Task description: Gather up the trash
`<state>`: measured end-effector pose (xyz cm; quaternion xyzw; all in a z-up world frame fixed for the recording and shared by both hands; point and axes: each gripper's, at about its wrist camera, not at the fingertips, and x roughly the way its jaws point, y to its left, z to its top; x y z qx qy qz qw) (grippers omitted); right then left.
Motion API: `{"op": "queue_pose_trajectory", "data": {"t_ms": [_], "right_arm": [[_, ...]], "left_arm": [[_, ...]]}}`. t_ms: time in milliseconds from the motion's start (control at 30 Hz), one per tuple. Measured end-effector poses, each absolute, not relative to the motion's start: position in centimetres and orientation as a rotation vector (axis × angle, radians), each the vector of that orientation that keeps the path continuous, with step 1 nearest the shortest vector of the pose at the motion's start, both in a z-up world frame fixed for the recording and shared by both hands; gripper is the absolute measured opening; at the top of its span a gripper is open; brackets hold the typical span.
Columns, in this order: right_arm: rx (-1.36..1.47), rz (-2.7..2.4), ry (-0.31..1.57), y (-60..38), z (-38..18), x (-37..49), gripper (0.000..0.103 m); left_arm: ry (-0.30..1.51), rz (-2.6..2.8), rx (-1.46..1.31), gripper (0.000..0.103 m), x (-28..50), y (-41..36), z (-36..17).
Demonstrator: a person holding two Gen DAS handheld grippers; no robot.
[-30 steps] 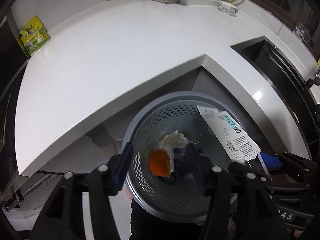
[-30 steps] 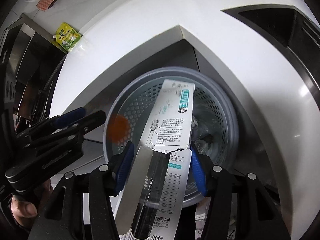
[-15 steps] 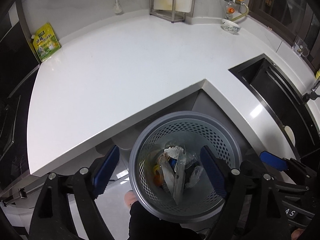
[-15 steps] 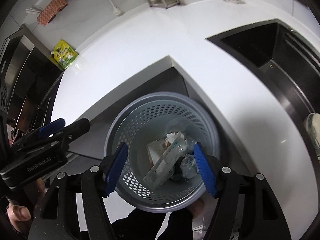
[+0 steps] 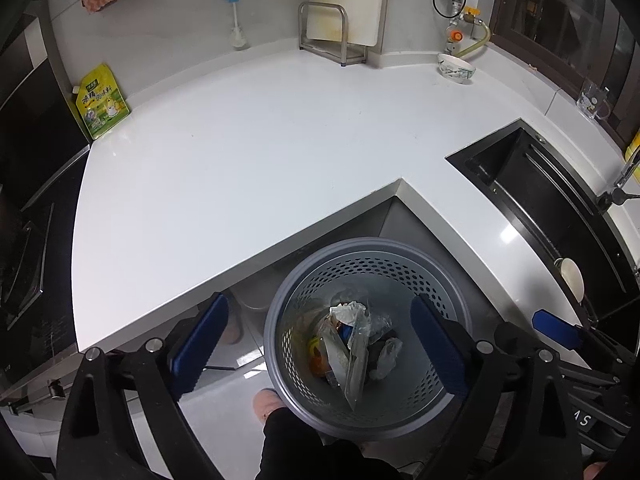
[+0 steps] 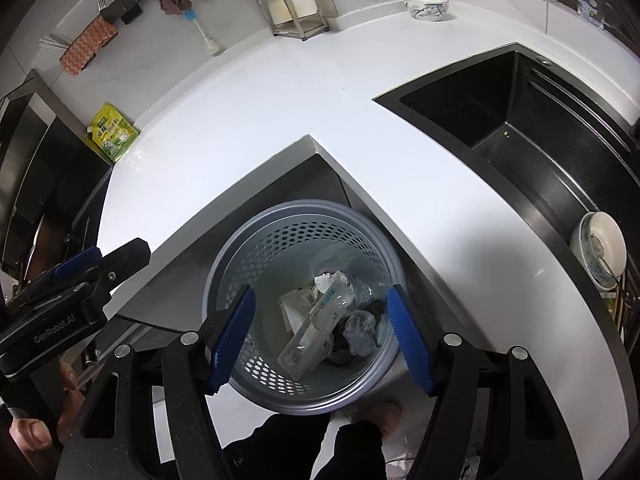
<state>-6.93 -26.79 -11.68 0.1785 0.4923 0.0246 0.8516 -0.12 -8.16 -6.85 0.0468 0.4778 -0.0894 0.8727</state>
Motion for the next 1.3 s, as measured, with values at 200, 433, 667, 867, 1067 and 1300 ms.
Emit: {"op": "queue_pose_trajectory", "data": {"t_ms": [200,433,667,867,1067,1300], "right_arm": [[0.372,0.044,1.036,-26.7,-11.4,-7.3,0.066],[0.359,0.03,1.03,-26.5,-11.0,-7.5,0.066],[0.329,0.018,1.027,-26.2,-10.8,-7.7,0.066],[0.315,0.01,1.024,-26.1,-10.7,-7.9,0.066],[0.314,0.003,1.027,-26.2,-10.7,-8.0,0.066],[0.3,0.003,1.022,-26.1,-10.5,-8.0,0.066]], "left_arm": [[0.997,-0.186,0.099,0.093,-0.4,-8.2,-6.5],[0.99,-0.182,0.105,0.094,-0.7,-8.1,-6.1],[0.994,-0.17,0.111,0.096,-0.8,-7.8,-5.9],[0.993,-0.178,0.112,0.096,-1.2,-7.8,-5.8],[0.998,-0.175,0.121,0.096,-1.2,-7.8,-5.8],[0.99,-0.153,0.129,0.096,-1.3,-7.7,-5.7]]}}
